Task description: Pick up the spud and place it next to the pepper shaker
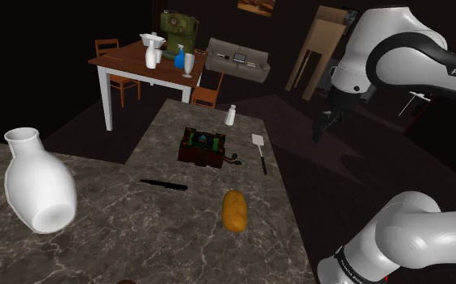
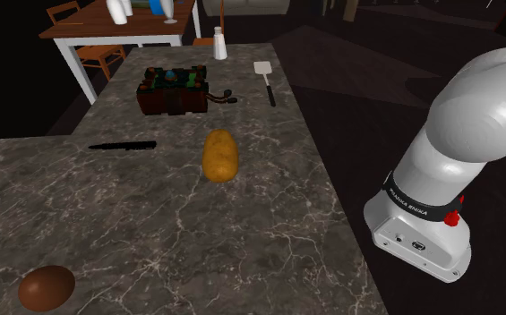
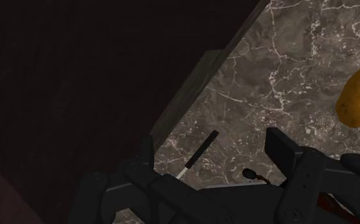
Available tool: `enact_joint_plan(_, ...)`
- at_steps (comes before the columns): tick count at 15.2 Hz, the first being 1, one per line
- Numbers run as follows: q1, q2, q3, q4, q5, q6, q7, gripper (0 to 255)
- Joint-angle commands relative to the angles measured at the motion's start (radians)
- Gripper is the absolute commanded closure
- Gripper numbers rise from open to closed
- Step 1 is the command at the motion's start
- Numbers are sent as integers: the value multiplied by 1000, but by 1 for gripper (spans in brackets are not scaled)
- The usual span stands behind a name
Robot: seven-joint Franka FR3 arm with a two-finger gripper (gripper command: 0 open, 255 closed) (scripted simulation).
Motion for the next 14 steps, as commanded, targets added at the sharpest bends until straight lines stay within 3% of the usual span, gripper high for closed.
enact_joint_plan(1,0,0,0,0,0,0,0,0)
enact_joint_plan(8,31,-131,6,-269,201,233,163,0)
enact_joint_plan(14,100,-178,55,-466,407,496,295,0)
